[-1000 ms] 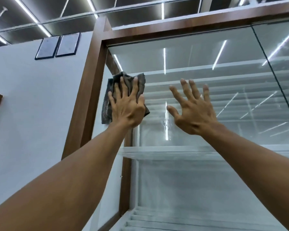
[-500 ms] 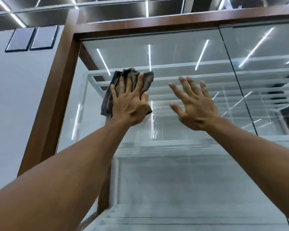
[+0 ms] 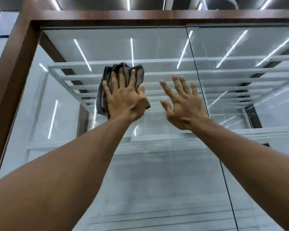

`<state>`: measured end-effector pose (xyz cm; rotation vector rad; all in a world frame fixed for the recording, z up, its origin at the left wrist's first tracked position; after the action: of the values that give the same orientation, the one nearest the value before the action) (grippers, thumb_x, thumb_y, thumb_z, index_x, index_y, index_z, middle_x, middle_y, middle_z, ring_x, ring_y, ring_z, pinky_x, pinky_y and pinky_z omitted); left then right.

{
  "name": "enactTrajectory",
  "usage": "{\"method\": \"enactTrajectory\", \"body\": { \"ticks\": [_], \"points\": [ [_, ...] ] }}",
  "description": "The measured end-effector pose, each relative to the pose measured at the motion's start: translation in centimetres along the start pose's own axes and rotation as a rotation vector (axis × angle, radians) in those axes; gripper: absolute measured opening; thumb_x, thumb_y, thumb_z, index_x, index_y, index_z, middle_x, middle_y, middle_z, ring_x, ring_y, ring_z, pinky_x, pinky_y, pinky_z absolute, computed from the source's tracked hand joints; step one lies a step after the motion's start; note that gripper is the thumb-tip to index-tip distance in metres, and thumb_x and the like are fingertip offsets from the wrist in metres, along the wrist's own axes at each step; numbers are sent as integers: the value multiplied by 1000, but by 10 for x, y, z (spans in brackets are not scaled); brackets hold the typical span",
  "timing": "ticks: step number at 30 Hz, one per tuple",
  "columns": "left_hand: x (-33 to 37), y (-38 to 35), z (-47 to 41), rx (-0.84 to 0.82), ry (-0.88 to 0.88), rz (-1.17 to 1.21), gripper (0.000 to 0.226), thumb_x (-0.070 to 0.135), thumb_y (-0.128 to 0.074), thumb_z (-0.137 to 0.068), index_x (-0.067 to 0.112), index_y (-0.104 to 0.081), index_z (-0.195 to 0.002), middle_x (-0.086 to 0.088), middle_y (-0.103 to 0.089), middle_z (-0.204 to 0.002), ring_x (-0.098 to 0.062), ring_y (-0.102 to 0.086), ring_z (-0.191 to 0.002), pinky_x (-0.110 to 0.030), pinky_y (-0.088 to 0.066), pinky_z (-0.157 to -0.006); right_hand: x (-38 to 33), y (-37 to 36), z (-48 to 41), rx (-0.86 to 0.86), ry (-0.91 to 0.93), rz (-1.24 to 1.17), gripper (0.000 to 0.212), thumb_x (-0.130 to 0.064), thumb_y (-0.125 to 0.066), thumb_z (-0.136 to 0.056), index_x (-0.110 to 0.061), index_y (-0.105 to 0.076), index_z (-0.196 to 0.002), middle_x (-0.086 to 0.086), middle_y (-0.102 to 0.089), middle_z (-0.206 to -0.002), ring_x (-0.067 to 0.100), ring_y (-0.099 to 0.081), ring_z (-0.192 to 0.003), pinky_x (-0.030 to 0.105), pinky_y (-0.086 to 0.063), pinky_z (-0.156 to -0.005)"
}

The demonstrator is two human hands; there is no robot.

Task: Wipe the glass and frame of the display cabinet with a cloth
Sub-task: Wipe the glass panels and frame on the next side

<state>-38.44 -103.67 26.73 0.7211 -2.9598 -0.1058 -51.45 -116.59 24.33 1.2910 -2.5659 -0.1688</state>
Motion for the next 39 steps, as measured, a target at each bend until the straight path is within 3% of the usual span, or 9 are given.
{"method": "enactTrajectory", "body": {
  "ticks": [2, 5, 9, 12, 17, 23, 39],
  "points": [
    [17, -7, 2, 7, 27, -5, 66, 49, -21, -109, 31, 2, -167, -5, 13, -175, -30, 16, -160, -58, 17, -125, 7, 2, 6, 7, -36, 4, 70, -57, -12, -100, -35, 6, -163, 6, 14, -172, 23, 14, -159, 50, 9, -128],
    [49, -14, -1, -81, -266, -51, 64, 49, -24, -109, 34, 1, -167, -1, 14, -175, -25, 18, -160, -55, 18, -126, 11, 2, 12, -24, -1, -19, 70, -55, -12, -101, -32, 7, -164, 6, 17, -171, 22, 18, -158, 49, 9, -128],
    [65, -19, -10, -37, -83, -9, 64, 48, -22, -109, 33, 1, -167, -3, 13, -175, -27, 17, -160, -56, 18, -126, 23, 11, 11, -84, 107, -63, 65, -45, -25, -109, -26, 2, -165, 6, 16, -171, 21, 17, -158, 41, 11, -128],
    [96, -30, -10, -95, -227, -41, 64, 49, -20, -109, 33, 3, -167, -3, 17, -174, -27, 21, -160, -57, 17, -126, 37, 21, 17, 86, 150, 25, 70, -42, -22, -102, -10, -14, -163, 13, -1, -172, 25, 5, -160, 52, 3, -129],
    [115, -36, -11, -92, -195, -22, 64, 48, -21, -109, 34, 0, -167, -5, 13, -175, -29, 20, -160, -58, 20, -124, 75, 17, 20, 76, -169, -117, 73, -41, -17, -98, -17, 3, -164, 5, 11, -172, 19, 14, -159, 45, 14, -128],
    [138, -43, -1, -140, -351, -61, 65, 47, -19, -109, 30, 4, -167, -6, 16, -174, -29, 21, -159, -60, 18, -124, 91, 19, 22, 83, -79, -101, 67, -40, -14, -101, -25, 0, -165, -4, 9, -173, 10, 13, -158, 35, 12, -128],
    [137, -48, 34, -138, -386, -42, 65, 45, -19, -108, 30, 4, -167, -2, 15, -175, -26, 19, -160, -57, 14, -127, 79, 11, 41, 63, -140, -116, 71, -42, -12, -97, -24, 7, -164, 3, 16, -172, 17, 20, -157, 46, 16, -127]
  ]
}}
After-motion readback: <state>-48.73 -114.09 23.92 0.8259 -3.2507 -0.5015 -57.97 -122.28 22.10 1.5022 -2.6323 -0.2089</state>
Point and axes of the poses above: each hand's wrist, its own z-axis away from the middle knuckle, its own y-axis out of the back of the hand, x = y × z, the point moved 5 cm from there along -z, towards the middle knuckle
